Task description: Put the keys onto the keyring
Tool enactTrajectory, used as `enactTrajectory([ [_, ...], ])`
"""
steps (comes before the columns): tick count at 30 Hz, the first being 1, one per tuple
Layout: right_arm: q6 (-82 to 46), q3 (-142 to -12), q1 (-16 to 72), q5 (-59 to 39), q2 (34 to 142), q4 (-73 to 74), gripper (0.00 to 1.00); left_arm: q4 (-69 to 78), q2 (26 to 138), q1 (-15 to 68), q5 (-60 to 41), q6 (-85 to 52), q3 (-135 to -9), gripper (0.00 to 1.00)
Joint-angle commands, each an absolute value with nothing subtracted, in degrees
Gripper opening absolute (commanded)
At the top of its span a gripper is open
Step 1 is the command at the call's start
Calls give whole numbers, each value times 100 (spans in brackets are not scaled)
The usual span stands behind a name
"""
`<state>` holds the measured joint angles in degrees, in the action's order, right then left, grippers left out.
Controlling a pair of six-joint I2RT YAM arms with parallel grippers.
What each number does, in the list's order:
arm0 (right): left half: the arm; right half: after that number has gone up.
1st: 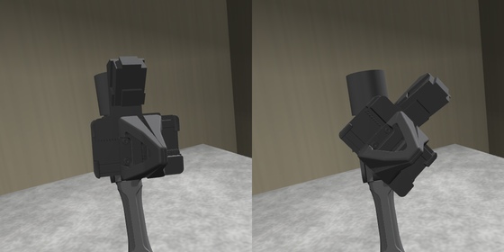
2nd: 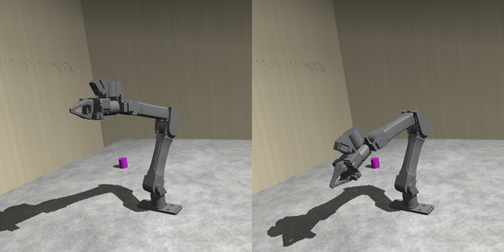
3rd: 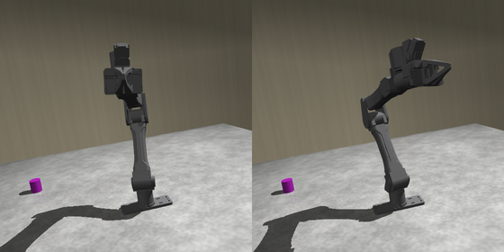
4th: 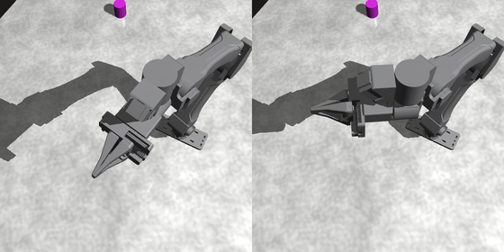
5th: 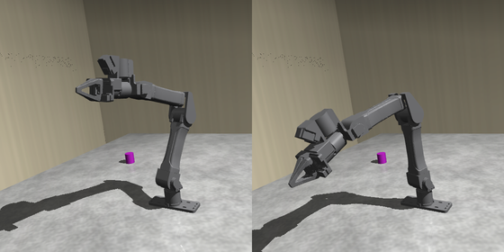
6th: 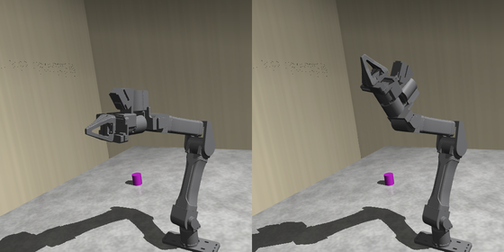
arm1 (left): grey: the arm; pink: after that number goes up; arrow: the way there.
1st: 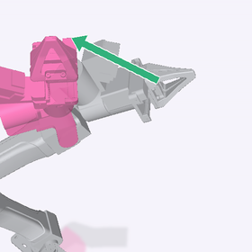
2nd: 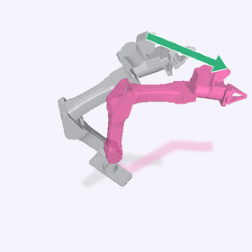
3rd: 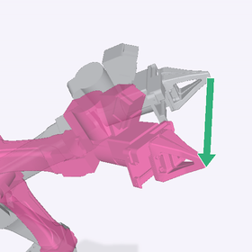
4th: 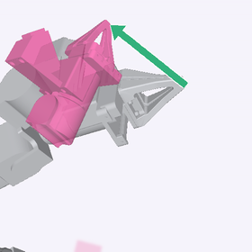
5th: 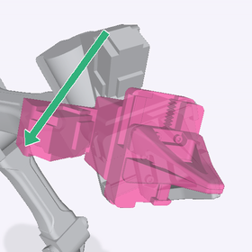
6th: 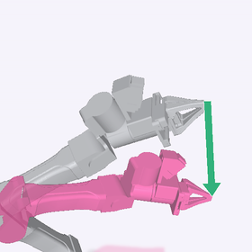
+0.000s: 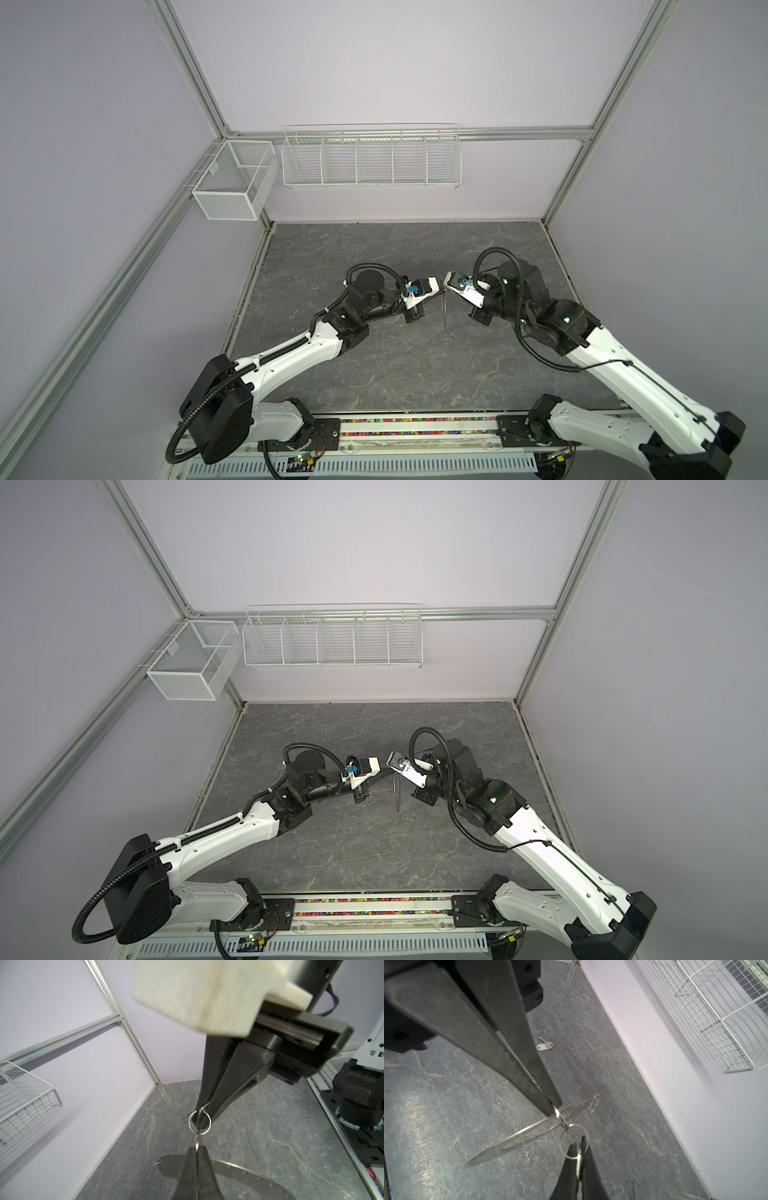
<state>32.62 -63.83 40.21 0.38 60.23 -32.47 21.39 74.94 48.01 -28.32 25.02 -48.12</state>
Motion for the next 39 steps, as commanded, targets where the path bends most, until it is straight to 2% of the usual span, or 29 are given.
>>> enactTrajectory([
  [1, 3257, -6673, 3980, -271, 6240, -3391, 7, 1900, 7459, 4739, -2798, 2562, -5064, 0],
  [2, 3252, -6701, 3978, -272, 6293, -3397, 7, 1903, 7454, 4746, -2736, 2526, -5043, 0],
  [3, 3235, -6715, 3978, -231, 6350, -3402, 7, 1988, 7441, 4731, -2618, 2426, -4990, 5],
  [4, 3226, -6715, 3971, -195, 6423, -3422, 7, 2119, 7412, 4688, -2495, 2286, -4895, 13],
  [8, 3184, -6750, 3962, -143, 6860, -3570, 7, 2776, 7206, 4380, -2237, 1655, -4392, 35],
  [12, 3220, -6808, 3964, -366, 7520, -3387, 7, 3069, 6802, 4157, -1312, 1386, -3909, 67],
  [17, 3419, -7332, 3981, -952, 8551, -2906, 7, 2823, 6214, 4008, 273, 1309, -3664, 71],
  [18, 3525, -7517, 3998, -1102, 8708, -2884, 7, 2792, 6072, 3999, 596, 1304, -3604, 77],
  [19, 3618, -7632, 4021, -1207, 8807, -2823, 7, 2771, 5954, 3995, 936, 1218, -3536, 89],
  [20, 3650, -7683, 4018, -1333, 8857, -2737, 7, 2764, 5854, 3983, 1198, 1098, -3493, 97],
  [21, 3639, -7690, 3976, -1482, 8904, -2629, 7, 2716, 5762, 3966, 1370, 983, -3456, 100],
  [25, 3970, -7505, 3924, -1715, 9051, -2711, 7, 2417, 5625, 3964, 1875, 708, -3439, 99],
  [32, 4350, -6706, 3788, -1885, 8968, -3036, 7, 2286, 6008, 3964, 1964, 492, -3518, 99],
  [39, 4560, -6423, 3550, -1261, 9170, -3749, 7, 2391, 6653, 3964, 1531, 609, -3768, 99],
])
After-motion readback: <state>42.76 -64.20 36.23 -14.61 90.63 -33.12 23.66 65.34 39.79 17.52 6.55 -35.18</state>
